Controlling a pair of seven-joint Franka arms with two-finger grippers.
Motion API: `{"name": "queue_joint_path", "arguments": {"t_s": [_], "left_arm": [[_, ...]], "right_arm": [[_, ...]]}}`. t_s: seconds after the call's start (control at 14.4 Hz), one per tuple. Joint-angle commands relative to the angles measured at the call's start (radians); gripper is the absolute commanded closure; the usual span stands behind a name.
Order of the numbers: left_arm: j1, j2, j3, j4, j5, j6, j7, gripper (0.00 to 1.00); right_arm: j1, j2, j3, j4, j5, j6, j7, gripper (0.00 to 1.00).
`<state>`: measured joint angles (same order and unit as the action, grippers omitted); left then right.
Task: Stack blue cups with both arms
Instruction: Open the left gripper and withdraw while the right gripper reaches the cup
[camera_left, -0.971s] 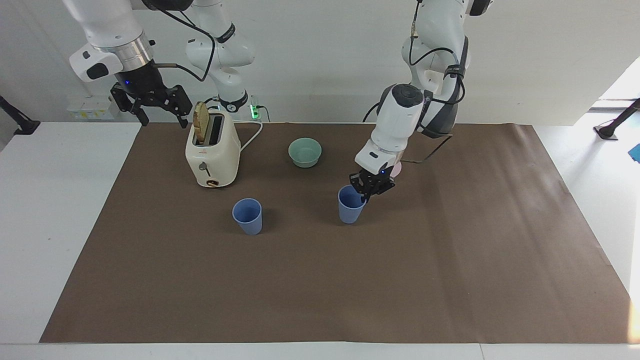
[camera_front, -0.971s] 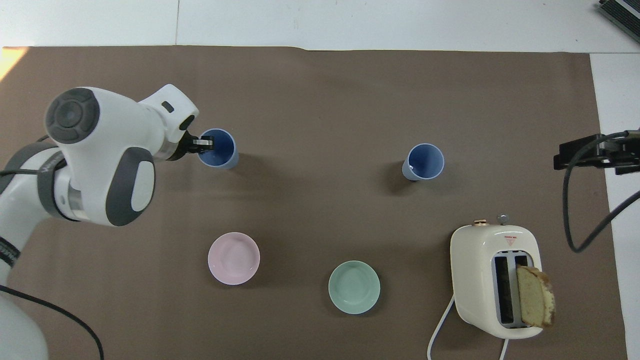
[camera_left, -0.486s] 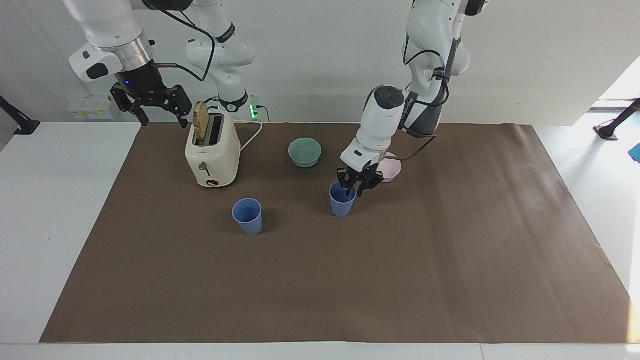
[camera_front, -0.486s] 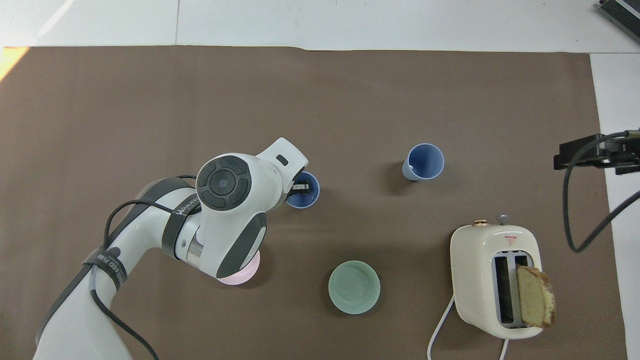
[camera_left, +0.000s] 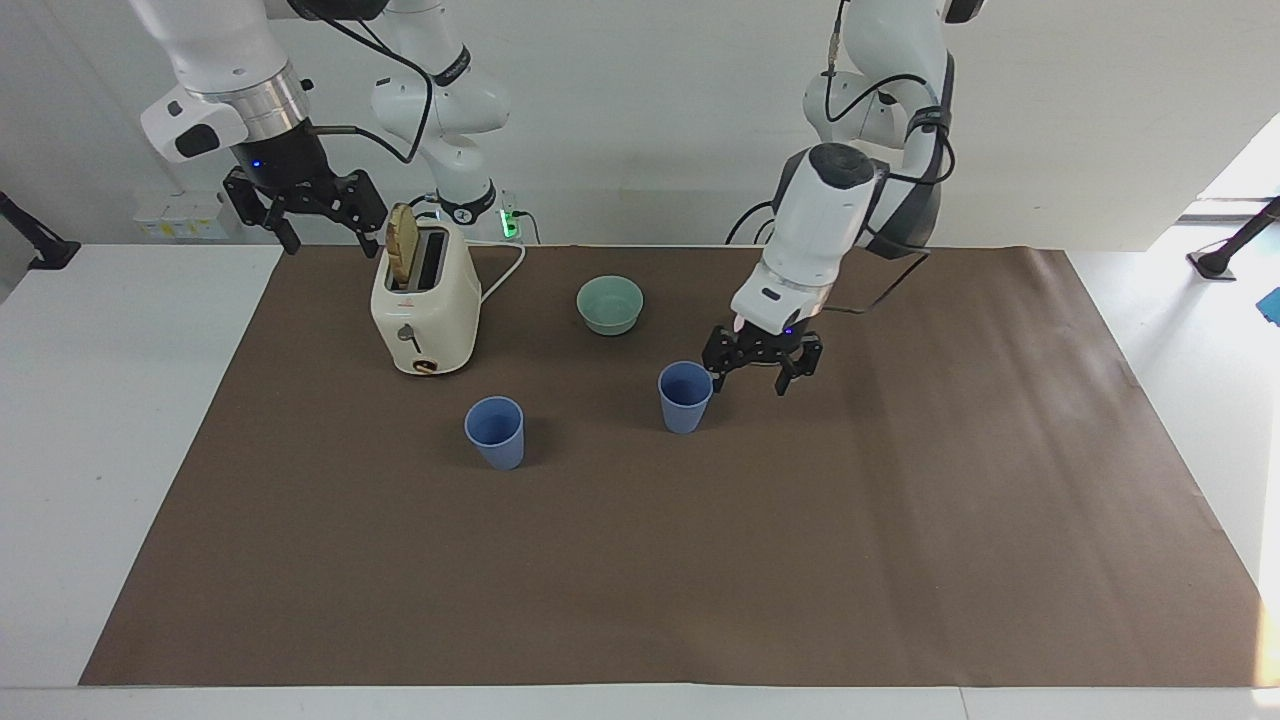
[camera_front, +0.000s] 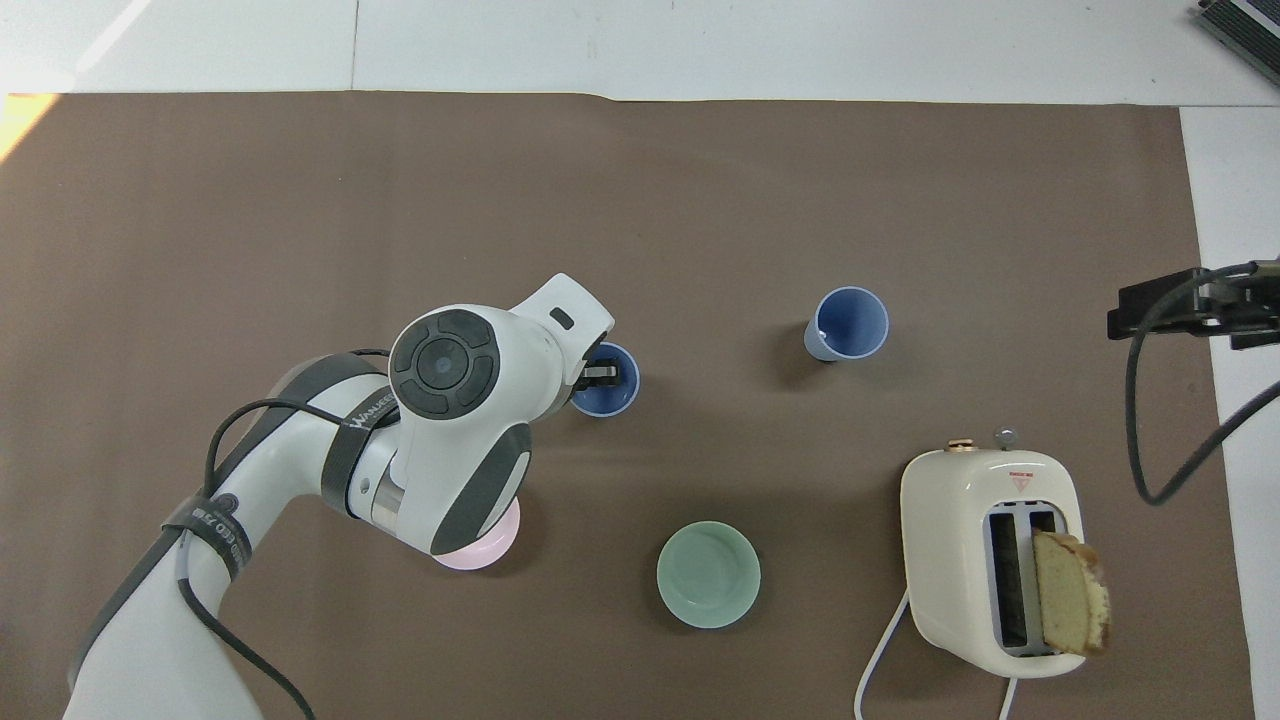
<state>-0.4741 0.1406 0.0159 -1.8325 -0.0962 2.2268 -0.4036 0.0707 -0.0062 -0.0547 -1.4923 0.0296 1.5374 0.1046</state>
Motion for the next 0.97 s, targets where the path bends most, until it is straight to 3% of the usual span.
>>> {"name": "queue_joint_path", "arguments": {"t_s": [0.0,0.21,0.56,0.69,0.9], "left_arm": [[0.093,-0.062,-0.005,0.054,0.006,-0.140,0.121,0.00],[0.202,-0.058,-0.007,0.172,0.006,-0.277,0.268,0.00],[0.327,-0.053,-0.005,0.298,0.009,-0.439,0.419,0.00],[0.351,-0.061,-0.001,0.321,0.009,-0.515,0.488,0.00],[0.381,-0.096,-0.004,0.322,0.006,-0.584,0.499,0.00]], "right_arm": [[0.006,-0.044,0.010,-0.135,0.029,0.093,0.001,0.00],[0.063,-0.037,0.010,-0.305,0.029,0.289,0.017,0.00],[0.067,0.109,0.010,-0.371,0.029,0.456,0.017,0.00],[0.066,0.150,0.010,-0.410,0.029,0.564,0.023,0.00],[0.069,0.222,0.010,-0.413,0.027,0.630,0.026,0.00]]}}
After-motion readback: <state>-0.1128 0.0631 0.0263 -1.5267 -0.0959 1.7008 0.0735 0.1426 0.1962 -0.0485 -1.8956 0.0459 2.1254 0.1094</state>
